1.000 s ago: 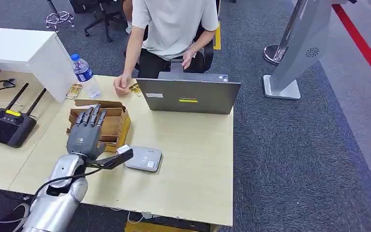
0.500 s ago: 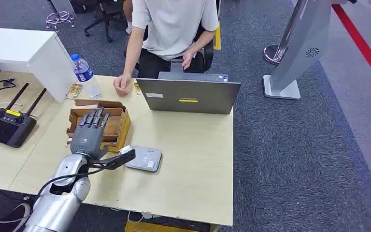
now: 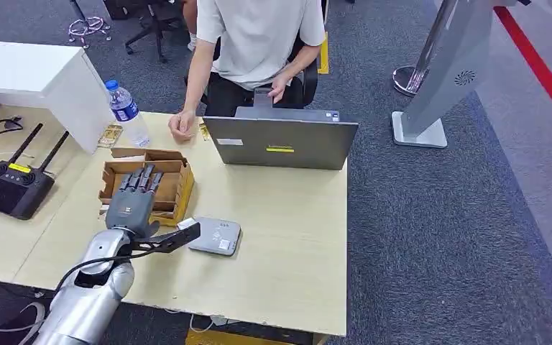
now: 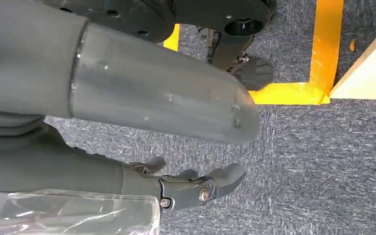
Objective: Pass the card to the sensor for recognition and then transmit it.
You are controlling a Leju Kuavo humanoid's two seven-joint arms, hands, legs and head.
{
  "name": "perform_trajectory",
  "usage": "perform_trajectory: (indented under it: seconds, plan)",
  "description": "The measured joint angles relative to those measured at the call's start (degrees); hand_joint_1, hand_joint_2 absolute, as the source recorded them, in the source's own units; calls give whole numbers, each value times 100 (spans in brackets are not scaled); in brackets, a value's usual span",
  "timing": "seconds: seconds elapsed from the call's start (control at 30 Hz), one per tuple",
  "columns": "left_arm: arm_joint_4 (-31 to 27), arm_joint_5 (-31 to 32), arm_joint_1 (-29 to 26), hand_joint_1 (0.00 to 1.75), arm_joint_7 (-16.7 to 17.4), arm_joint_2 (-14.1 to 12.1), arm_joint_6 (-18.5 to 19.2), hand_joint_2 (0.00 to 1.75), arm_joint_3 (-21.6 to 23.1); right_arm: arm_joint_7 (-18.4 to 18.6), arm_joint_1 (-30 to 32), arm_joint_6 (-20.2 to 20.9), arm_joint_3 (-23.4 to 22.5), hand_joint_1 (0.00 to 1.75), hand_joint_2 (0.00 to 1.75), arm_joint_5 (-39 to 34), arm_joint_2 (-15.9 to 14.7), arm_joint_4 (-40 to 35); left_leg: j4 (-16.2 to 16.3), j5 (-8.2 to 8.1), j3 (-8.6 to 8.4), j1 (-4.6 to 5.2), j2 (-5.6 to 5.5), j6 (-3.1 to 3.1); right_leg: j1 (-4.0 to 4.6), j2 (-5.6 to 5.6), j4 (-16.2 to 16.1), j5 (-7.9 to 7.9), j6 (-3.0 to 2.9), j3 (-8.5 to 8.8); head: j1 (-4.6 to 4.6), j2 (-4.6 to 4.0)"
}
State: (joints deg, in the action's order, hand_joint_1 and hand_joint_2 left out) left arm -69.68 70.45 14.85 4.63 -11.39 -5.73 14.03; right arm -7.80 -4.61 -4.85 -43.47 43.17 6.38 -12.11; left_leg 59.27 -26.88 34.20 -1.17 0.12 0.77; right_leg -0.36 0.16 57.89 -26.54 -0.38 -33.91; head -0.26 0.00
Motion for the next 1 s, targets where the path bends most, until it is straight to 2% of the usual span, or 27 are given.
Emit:
perform_trajectory:
  seconds: [0.03,0.07,0.43,1.0]
  plan:
    - [2,0,0,9,0,0,0,175,0,0,0,0,0,0,0,0,0,0,0,0,0,0,0,0,0,0,0,0,0,0,2,0]
    - [2,0,1,175,0,0,2,175,0,0,0,0,-2,0,0,0,0,0,0,0,0,0,0,0,0,0,0,0,0,0,0,0]
    - [2,-293,-6,175,-153,-55,55,175,0,0,2,0,-33,0,0,96,0,2,0,0,0,0,0,0,0,0,1,0,0,0,2,0]
    - [2,-411,-38,175,-184,-87,87,175,0,17,2,9,-35,0,0,142,0,2,0,0,0,0,-1,0,0,-1,1,0,0,2,2,0]
